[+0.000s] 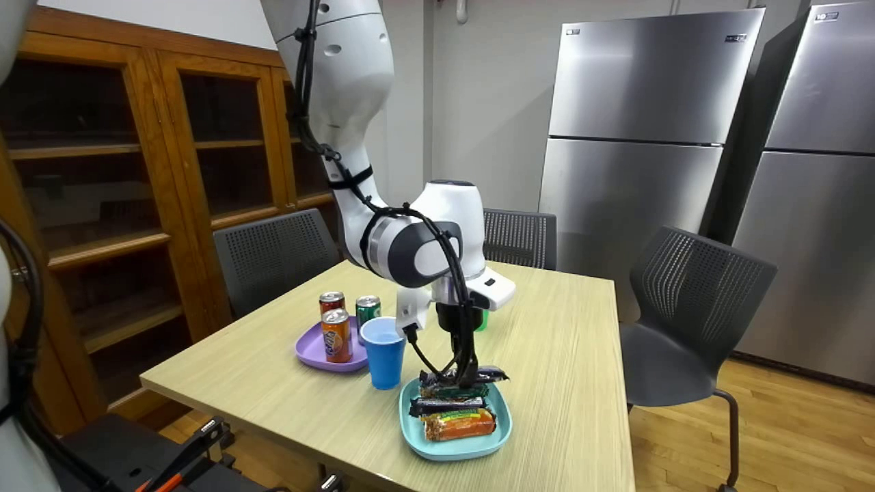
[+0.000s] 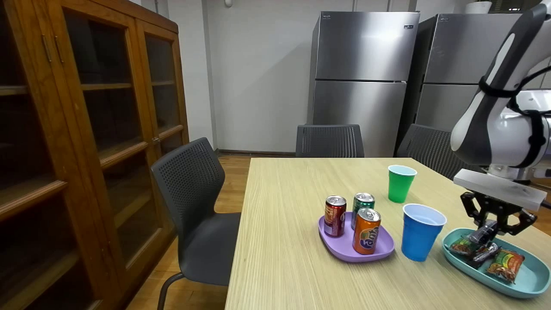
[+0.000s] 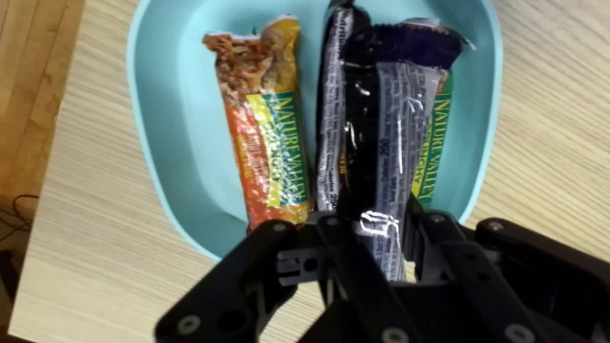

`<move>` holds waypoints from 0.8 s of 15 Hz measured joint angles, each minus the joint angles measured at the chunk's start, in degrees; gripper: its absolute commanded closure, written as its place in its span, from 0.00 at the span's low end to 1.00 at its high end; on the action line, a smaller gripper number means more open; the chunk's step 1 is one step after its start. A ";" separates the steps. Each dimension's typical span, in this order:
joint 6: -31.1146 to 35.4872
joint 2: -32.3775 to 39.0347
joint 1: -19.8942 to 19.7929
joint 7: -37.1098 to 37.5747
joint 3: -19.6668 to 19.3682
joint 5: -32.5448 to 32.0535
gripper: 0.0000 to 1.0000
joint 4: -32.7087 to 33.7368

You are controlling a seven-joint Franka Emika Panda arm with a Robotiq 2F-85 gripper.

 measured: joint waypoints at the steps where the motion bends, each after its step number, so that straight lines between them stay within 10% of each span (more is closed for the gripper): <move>1: 0.00 -0.01 0.00 -0.68 -0.58 -0.78 0.94 -0.55; 12: -0.03 -0.01 0.57 -2.98 -2.88 -4.98 0.94 -3.46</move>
